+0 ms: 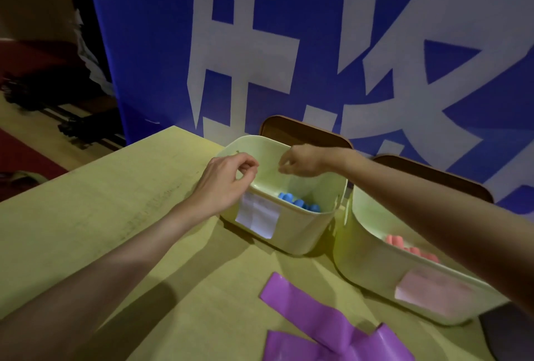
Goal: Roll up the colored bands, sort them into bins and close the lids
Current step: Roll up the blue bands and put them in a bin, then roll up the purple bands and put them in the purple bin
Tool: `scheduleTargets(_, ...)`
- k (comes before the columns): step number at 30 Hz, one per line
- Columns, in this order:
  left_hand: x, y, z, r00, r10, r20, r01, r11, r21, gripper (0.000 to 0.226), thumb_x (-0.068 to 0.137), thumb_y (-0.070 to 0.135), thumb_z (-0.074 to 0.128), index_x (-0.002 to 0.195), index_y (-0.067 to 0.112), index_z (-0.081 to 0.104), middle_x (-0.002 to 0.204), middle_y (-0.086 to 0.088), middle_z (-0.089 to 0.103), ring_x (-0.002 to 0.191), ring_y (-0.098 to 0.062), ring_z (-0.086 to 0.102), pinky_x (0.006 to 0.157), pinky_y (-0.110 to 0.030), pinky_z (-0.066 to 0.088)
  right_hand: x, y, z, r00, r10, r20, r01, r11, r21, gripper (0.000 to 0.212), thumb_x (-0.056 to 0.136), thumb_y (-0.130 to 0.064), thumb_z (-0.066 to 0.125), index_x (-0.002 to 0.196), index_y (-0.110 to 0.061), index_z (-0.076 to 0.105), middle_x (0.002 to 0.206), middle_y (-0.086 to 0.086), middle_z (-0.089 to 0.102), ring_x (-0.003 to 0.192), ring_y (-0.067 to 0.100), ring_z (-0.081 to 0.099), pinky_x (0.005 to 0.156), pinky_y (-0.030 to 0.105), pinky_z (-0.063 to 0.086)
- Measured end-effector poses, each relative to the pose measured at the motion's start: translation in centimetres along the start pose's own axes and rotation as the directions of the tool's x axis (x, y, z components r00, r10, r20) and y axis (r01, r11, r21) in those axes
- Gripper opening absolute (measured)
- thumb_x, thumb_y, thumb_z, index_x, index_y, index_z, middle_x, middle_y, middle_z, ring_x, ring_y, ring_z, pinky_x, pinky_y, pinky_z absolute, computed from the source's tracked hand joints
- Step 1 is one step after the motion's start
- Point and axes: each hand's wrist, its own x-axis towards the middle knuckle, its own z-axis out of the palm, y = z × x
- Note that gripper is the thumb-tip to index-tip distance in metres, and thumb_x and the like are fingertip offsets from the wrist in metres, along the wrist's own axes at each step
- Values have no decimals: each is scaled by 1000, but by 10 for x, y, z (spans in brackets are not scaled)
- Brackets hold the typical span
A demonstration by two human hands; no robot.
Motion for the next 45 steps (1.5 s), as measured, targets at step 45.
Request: scheduleTargets(45,-235,81,2,775,-564,287,382,778,498,51,75,63,68,77,12,68,78,-3,69,78,-23,64,62,-30,44,-260,-6,224,739,605,-296,-346,718,604,31,97,-18,43,73,-1,54,90,27,64,90,45,56,69,40,39)
